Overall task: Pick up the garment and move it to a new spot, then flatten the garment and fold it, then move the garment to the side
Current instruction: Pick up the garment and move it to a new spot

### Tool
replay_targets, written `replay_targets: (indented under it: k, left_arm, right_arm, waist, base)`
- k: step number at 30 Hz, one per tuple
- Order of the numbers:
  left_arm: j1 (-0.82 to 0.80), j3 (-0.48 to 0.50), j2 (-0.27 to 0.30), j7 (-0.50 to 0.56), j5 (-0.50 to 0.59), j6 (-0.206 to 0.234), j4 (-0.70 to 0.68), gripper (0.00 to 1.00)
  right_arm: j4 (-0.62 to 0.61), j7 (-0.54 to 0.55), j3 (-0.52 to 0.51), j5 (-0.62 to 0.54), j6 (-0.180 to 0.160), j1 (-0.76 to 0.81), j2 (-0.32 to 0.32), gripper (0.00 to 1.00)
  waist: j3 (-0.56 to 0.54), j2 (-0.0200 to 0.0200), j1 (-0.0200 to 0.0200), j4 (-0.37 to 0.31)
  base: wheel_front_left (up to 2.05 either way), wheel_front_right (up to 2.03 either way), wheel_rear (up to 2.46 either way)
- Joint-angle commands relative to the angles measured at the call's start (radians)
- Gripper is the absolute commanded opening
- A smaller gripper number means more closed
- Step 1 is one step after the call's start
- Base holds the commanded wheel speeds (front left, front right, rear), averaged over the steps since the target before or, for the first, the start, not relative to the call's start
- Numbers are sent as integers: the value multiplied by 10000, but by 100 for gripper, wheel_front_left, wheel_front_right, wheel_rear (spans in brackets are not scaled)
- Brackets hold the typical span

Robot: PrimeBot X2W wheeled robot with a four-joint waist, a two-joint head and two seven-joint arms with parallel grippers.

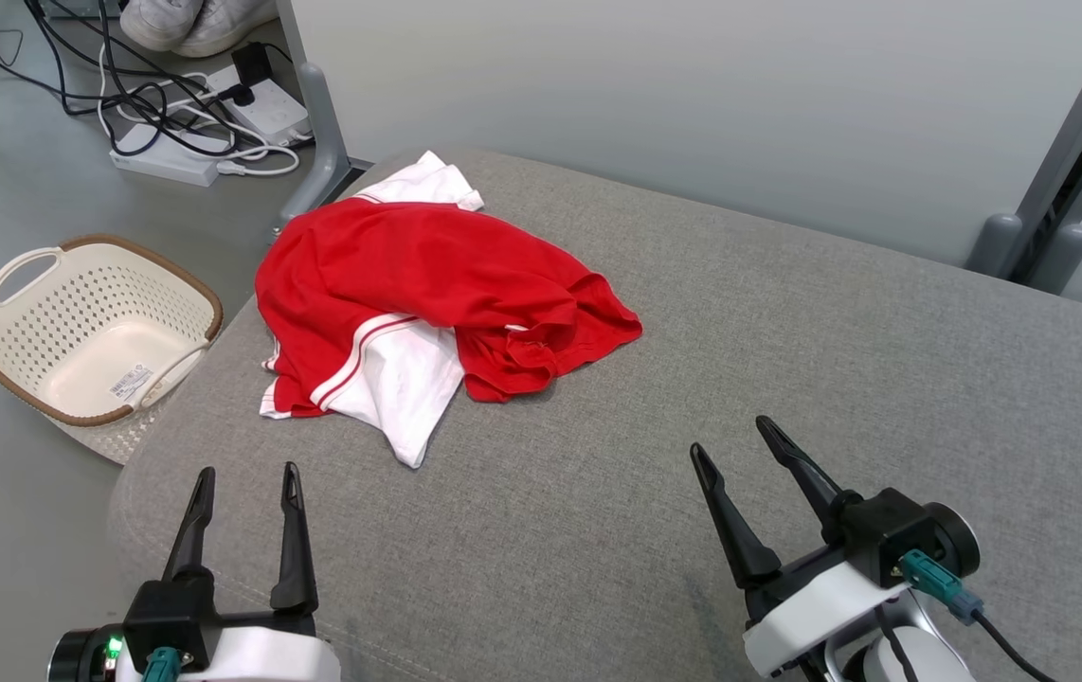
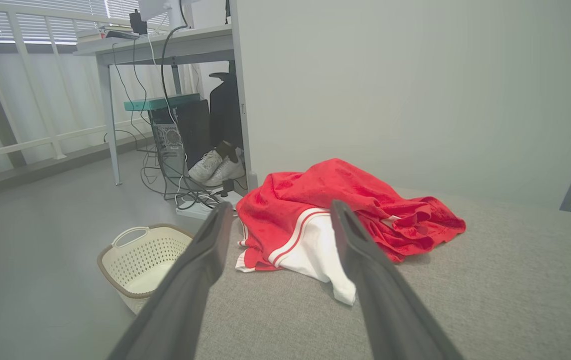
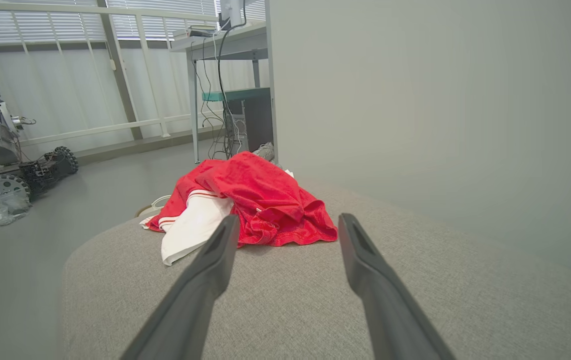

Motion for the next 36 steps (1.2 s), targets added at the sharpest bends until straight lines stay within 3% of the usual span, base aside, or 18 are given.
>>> replay_targets:
  k: [1, 17, 26, 32, 36]
  left_arm:
    - [100, 22, 43, -27, -17, 33, -35, 100]
    - [21, 80, 42, -27, -96, -75, 224, 100]
    - [-480, 58, 42, -27, -191, -209, 262, 100]
    - [-1400, 384, 67, -27, -131, -748, 456, 100]
    - [-2502, 701, 488, -26, -315, -1378, 927, 100]
  right_arm:
    - [33, -28, 13, 56, -3, -91, -67, 100]
    - [-46, -28, -143, 107, -3, 218, -67, 100]
    - [-238, -28, -263, -297, -3, -20, -68, 100]
    - [-346, -28, -428, -799, -3, -526, -71, 100]
    - [-495, -28, -549, -1185, -3, -986, -116, 100]
  waist:
    - [-8, 0, 0, -8]
    - [-139, 0, 0, -144]
    - [629, 0, 0, -264]
    - [1728, 0, 0, -631]
    - [2565, 0, 0, -947]
  base:
    - [0, 0, 0]
    - [0, 0, 0]
    - [0, 0, 0]
    - [0, 0, 0]
    - [0, 0, 0]
